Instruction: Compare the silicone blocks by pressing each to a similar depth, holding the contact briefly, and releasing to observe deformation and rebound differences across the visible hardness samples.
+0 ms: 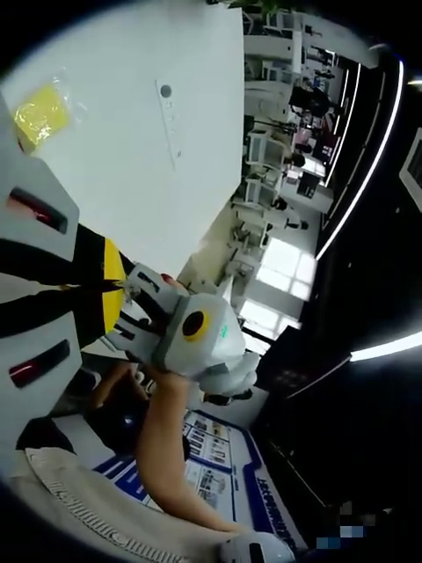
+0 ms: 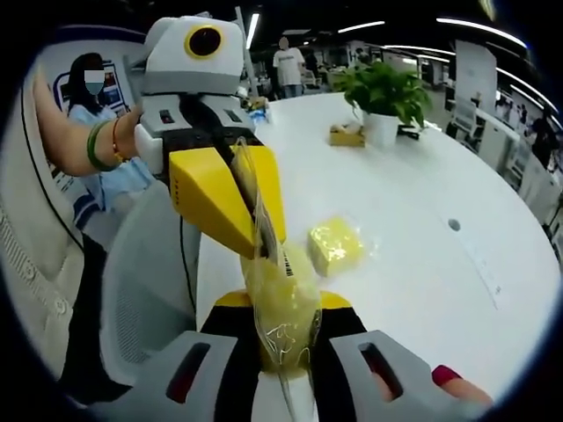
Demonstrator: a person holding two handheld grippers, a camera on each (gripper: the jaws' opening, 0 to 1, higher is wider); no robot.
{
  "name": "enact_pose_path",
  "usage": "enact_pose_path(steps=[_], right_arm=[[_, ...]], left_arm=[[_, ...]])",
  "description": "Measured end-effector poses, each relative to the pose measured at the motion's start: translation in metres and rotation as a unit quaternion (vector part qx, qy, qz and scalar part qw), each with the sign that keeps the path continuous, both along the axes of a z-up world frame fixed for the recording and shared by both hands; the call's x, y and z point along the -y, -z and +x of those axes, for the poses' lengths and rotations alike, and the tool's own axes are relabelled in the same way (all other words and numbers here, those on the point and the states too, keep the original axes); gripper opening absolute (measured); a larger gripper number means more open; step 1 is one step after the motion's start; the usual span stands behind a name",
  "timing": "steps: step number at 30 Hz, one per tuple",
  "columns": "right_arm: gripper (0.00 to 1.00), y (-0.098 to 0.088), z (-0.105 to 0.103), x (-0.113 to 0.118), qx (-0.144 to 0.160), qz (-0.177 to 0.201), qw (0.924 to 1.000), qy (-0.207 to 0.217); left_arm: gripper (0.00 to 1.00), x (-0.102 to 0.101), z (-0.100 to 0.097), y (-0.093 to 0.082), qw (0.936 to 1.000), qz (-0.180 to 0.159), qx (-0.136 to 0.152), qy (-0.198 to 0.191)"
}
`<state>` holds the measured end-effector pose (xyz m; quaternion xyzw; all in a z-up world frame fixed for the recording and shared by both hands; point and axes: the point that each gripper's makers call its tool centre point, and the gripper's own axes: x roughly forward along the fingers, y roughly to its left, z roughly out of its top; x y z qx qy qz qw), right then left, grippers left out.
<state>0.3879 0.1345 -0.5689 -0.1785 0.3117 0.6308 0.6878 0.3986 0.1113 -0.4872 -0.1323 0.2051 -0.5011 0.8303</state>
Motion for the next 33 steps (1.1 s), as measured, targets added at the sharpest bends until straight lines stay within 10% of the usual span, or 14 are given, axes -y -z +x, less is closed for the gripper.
enact_pose_path(steps=[33], right_arm=[[0.24,-0.0049,0.0046,-0.0012,0.037,0.003,0.9992,-0.014]], left_arm=[[0.0,0.0003,-0.0024,-0.0055,0.9994,-0.028,-0.014,-0.014]])
